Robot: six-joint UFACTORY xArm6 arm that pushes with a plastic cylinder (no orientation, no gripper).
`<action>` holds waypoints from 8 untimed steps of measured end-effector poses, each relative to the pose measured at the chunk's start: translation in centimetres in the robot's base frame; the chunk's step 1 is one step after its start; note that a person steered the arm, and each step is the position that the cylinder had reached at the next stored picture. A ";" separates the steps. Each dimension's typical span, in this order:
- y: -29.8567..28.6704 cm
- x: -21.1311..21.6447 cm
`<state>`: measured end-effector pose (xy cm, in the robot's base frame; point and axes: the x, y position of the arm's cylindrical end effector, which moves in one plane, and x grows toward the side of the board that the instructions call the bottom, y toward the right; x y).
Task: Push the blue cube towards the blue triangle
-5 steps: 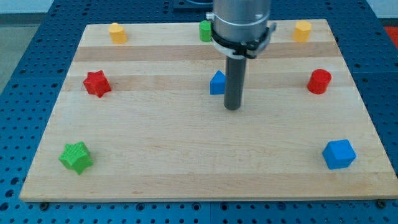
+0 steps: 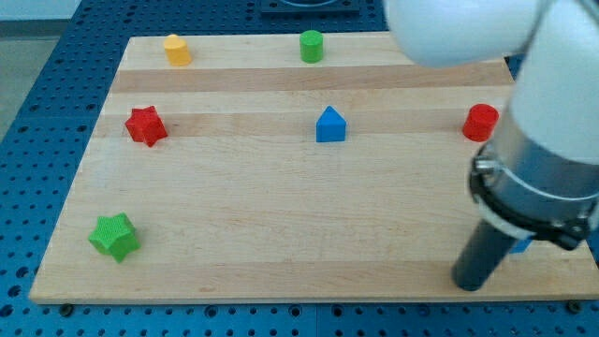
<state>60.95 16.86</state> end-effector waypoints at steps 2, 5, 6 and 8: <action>4.7 -3.3; 8.1 -5.6; 8.5 -7.1; 6.0 -10.5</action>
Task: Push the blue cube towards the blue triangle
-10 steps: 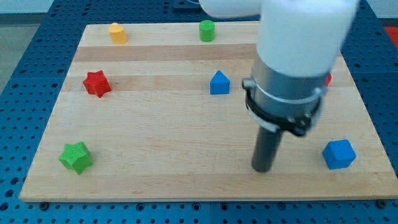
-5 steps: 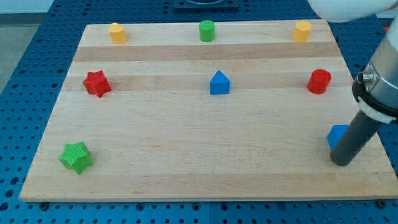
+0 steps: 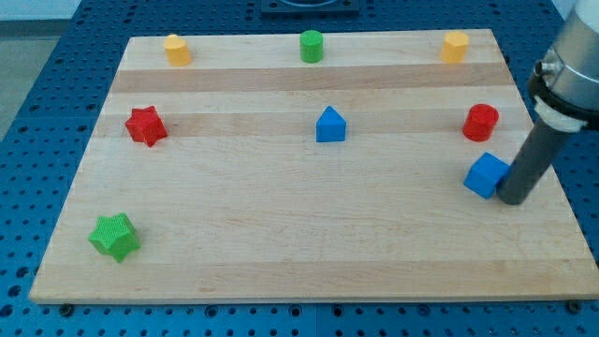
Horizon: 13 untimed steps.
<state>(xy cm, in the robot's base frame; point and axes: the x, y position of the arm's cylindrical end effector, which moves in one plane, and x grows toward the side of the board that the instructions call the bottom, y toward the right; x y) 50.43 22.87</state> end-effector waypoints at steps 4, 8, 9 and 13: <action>-4.5 -3.9; -8.5 -2.3; -10.4 -2.5; -13.8 -4.2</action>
